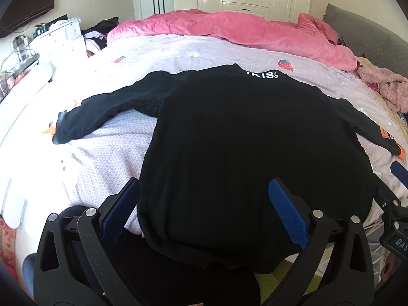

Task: Fold small clothes
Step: 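Move the right tool to the orange sleeve cuff and grasp it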

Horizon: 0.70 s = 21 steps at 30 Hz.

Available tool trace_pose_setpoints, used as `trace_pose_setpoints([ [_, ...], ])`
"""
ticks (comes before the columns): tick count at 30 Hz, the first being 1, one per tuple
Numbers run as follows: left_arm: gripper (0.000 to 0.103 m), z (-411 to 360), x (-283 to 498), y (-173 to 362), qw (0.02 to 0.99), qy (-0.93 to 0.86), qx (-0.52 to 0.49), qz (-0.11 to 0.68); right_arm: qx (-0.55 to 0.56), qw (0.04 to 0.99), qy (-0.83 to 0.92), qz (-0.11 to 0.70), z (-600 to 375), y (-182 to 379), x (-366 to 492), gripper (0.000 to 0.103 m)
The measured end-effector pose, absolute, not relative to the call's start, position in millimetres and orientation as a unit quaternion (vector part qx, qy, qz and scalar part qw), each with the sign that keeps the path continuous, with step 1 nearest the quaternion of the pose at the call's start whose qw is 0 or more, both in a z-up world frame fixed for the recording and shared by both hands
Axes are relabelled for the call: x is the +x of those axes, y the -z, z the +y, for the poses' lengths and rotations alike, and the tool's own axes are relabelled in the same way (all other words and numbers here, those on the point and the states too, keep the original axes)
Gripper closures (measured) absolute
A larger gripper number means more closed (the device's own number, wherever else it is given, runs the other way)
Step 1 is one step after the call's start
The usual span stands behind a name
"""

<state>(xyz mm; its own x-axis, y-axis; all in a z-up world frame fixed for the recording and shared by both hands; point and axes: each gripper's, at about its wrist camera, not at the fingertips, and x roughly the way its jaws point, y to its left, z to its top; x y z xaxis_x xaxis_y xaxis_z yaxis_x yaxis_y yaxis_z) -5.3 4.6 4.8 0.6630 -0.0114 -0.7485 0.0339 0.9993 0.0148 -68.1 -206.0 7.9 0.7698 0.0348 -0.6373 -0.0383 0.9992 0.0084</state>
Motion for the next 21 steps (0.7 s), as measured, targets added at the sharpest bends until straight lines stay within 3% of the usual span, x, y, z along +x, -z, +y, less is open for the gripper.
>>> trace_pose_setpoints([
  [21, 0.009, -24.2, 47.2, -11.1, 0.905, 0.028, 0.026, 0.424, 0.012, 0.948, 0.022, 0.318, -230.9, -18.8, -23.3, 0.004],
])
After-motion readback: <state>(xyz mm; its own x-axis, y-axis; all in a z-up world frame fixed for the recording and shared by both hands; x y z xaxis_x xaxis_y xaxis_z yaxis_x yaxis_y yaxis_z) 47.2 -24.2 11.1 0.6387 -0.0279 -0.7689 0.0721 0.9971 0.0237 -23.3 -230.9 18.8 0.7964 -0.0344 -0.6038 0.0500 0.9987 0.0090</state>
